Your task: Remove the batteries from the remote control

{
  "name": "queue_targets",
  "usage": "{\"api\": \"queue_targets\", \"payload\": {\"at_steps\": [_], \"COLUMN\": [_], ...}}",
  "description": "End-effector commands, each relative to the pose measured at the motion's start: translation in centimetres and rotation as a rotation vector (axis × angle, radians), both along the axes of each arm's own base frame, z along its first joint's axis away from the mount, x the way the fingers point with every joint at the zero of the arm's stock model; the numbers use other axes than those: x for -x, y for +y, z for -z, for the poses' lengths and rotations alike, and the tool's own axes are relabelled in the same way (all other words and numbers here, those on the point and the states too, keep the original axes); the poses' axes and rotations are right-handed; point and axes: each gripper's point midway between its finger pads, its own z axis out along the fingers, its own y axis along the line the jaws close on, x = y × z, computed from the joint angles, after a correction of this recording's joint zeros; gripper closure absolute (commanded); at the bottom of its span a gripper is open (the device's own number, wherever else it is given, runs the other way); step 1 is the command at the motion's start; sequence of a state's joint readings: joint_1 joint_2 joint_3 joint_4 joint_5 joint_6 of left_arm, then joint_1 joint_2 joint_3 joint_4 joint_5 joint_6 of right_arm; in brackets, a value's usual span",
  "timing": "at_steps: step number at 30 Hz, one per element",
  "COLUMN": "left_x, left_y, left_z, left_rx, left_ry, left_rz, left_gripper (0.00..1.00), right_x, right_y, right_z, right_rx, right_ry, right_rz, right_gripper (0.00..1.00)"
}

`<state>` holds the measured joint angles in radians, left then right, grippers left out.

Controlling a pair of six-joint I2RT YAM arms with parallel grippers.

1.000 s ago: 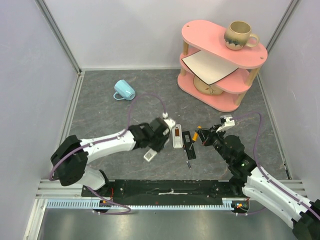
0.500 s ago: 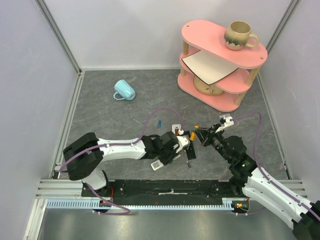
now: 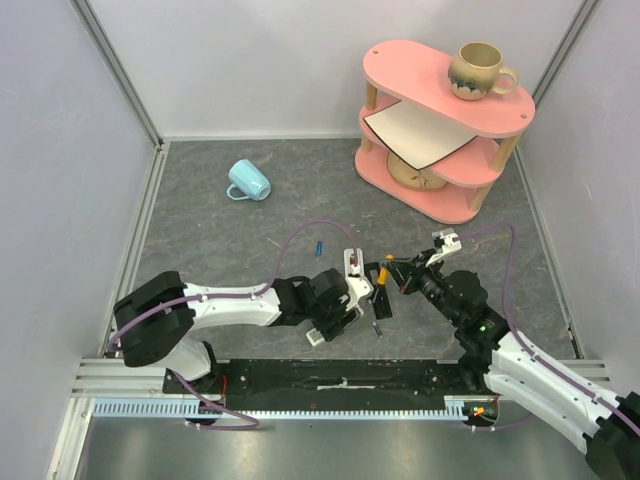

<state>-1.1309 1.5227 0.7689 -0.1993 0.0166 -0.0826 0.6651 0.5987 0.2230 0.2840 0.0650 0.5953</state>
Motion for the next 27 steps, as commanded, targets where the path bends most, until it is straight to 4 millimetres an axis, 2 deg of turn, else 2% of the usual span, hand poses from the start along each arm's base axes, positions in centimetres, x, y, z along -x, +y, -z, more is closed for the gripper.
{"api": "queue_targets", "payload": {"at_steps": [1,7,10,11,17,24,27], "left_x": [0.4,1.1,1.3,1.3,1.4,1.4,1.5], "left_y": [0.4,1.3,1.5,1.6,1.7,1.7,1.8], "left_z": [-0.2,0.3,0.3,0.2,-0.1,-0.1,0.0], "left_rx": [0.046,0.032,0.038,0.042,0.063,0.066,0.066], "left_ry": [0.017,0.058,0.065,0.067,0.061,0.06,0.061], "left_rz": [-0.066,-0.113,-0.123,-0.128,-0.132,-0.13,-0.129], "left_gripper": [0.33,0.4,0.49,0.55,0.7,0.75,0.75], "right_x": [0.2,0.4,0.4,0.5,-0.2,-0.3,0.1], "right_y": [1.4,2.8,3.5,3.9,4.7,4.4,4.7], "right_z": [-0.8,-0.2,0.0,0.1,1.7,1.8,0.9], "right_rx": [-0.042,-0.029,-0.02,-0.012,0.043,0.032,0.0], "right_ry": [-0.026,-0.026,-0.033,-0.033,-0.012,-0.023,-0.047], "right_rz": [-0.048,-0.065,-0.06,-0.065,-0.015,0.021,-0.001], "right_gripper": [1.0,1.0,1.0,1.0,1.0,1.0,1.0]}}
